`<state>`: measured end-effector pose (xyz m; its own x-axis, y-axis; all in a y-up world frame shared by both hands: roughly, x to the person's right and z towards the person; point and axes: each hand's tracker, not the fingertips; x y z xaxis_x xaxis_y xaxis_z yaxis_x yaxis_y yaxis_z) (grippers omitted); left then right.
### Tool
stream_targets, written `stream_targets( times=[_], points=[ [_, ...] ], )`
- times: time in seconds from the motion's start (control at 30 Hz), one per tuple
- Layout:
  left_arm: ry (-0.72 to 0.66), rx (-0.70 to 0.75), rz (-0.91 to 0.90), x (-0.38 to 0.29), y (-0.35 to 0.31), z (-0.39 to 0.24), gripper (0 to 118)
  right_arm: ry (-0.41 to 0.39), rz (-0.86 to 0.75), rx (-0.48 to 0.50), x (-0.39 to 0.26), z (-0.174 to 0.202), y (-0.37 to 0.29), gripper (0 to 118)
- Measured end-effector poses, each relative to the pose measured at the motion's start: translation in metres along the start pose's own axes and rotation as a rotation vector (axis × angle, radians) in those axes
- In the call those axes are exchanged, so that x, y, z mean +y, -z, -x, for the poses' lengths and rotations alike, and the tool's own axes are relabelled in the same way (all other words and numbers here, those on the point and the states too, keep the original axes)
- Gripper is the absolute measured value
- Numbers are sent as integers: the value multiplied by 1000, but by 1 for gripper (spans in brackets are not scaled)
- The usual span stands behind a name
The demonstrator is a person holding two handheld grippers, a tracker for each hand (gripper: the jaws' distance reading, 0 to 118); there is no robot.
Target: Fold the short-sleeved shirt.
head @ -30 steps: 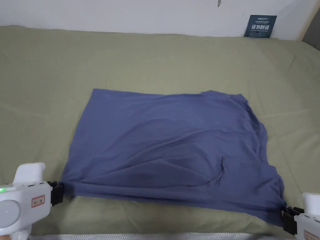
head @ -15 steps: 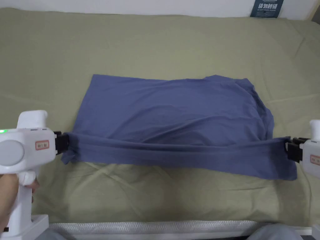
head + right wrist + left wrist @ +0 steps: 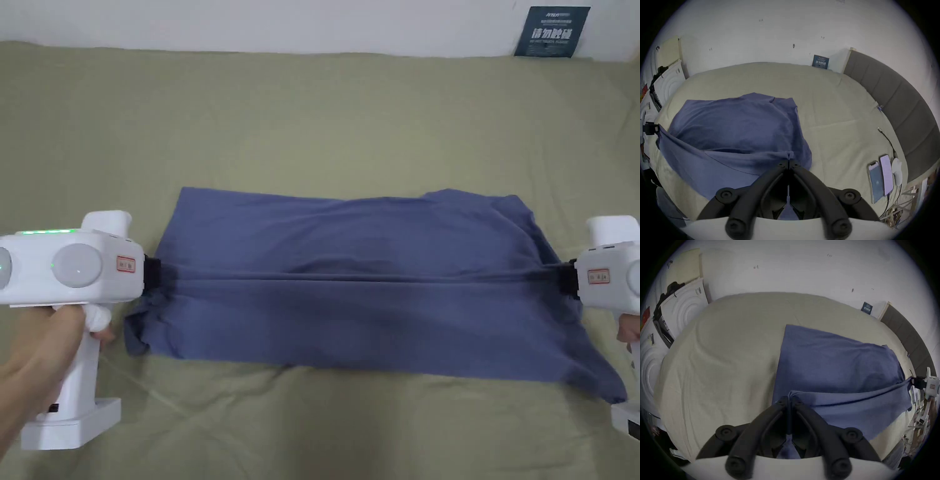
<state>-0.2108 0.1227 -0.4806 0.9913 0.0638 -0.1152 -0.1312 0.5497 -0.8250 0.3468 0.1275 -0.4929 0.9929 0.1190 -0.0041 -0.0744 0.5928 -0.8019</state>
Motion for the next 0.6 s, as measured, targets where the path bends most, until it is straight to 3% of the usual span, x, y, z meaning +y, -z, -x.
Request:
stream_targets(
  times=[0.07,0.1,0.13,0.17,0.2,0.23,0.27,0.37,0.4,0.43,0.47,0.5,0.6],
  points=[
    [-29,-16,18,0,13,1,4,-4,24,11,-2,2,14,2],
    [-33,-21,33,0,19,1,16,10,30,10,-4,2,18,18],
    [-36,-22,38,-1,21,2,46,32,42,28,-5,0,21,55],
    [-37,-29,32,-2,21,4,89,56,56,34,-6,-2,22,100],
    [-39,-20,19,-5,18,5,118,80,81,39,-9,-5,24,114],
    [-42,11,7,-7,14,7,114,69,84,88,-16,-8,14,105],
    [-53,60,-63,-11,5,10,106,69,27,66,-13,-12,7,101],
    [-32,17,-45,-24,-22,17,95,97,-42,31,-34,-17,-16,102],
    [-29,16,-49,-31,-30,19,82,99,-71,28,-41,-20,-26,95],
    [-25,14,-51,-36,-39,22,63,103,-69,32,-49,-23,-35,77],
    [-20,12,-48,-42,-44,22,29,114,-83,33,-58,-24,-43,47],
    [-14,6,-49,-51,-48,22,0,126,-89,45,-67,-25,-50,0],
    [-15,-22,-27,-67,-49,23,0,141,-91,52,-86,-21,-63,0]
  ],
)
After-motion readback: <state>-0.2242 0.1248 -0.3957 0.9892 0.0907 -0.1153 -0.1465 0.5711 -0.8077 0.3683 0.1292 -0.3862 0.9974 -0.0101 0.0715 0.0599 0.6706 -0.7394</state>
